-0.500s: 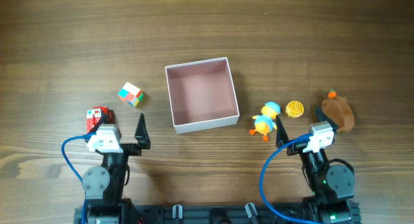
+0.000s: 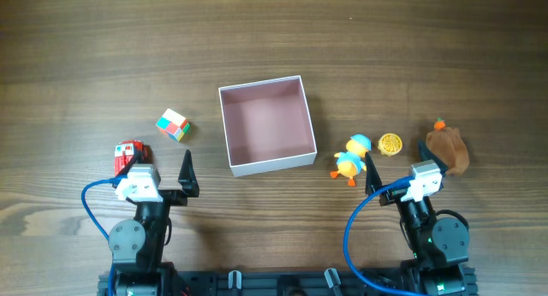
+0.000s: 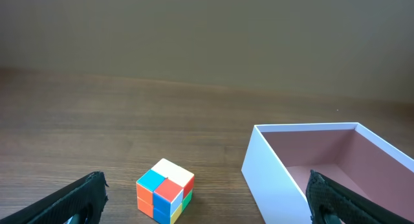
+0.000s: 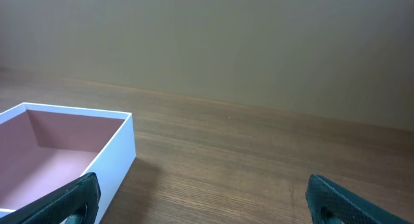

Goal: Pack container

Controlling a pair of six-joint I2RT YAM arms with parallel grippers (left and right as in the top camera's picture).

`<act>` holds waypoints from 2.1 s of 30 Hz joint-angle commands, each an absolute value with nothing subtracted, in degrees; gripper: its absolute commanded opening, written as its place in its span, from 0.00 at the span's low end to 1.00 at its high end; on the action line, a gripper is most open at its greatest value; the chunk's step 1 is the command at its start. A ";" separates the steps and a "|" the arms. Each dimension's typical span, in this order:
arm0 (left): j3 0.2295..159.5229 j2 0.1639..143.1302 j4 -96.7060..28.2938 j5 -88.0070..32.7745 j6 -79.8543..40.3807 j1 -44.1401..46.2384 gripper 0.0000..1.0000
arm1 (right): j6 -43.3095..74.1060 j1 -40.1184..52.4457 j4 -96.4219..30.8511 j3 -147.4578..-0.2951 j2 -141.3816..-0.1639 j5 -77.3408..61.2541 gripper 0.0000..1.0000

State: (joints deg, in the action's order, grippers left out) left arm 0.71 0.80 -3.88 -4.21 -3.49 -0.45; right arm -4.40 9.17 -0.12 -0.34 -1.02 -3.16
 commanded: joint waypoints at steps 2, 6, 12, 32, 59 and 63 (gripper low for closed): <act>0.32 0.43 -3.95 -4.93 -2.81 -0.49 1.00 | -4.69 8.86 0.12 -0.30 -0.93 -3.05 1.00; 0.32 0.43 -3.95 -4.93 -2.81 -0.49 1.00 | -4.69 8.86 0.12 -0.30 -0.93 -3.05 1.00; 0.32 0.43 -3.95 -4.93 -2.81 -0.49 1.00 | -4.69 8.86 0.12 -0.30 -0.93 -3.05 1.00; 0.32 0.43 -3.95 -4.93 -2.79 -0.49 1.00 | -4.69 8.86 0.12 -0.30 -0.93 -3.03 1.00; 30.09 20.29 -24.84 -5.30 -15.53 -0.49 1.00 | 10.46 8.86 -18.92 -27.05 -24.62 -9.06 1.00; 53.45 43.42 -45.95 -5.23 -15.42 -0.49 1.00 | 8.38 8.86 -39.33 -49.82 -46.13 -9.15 1.00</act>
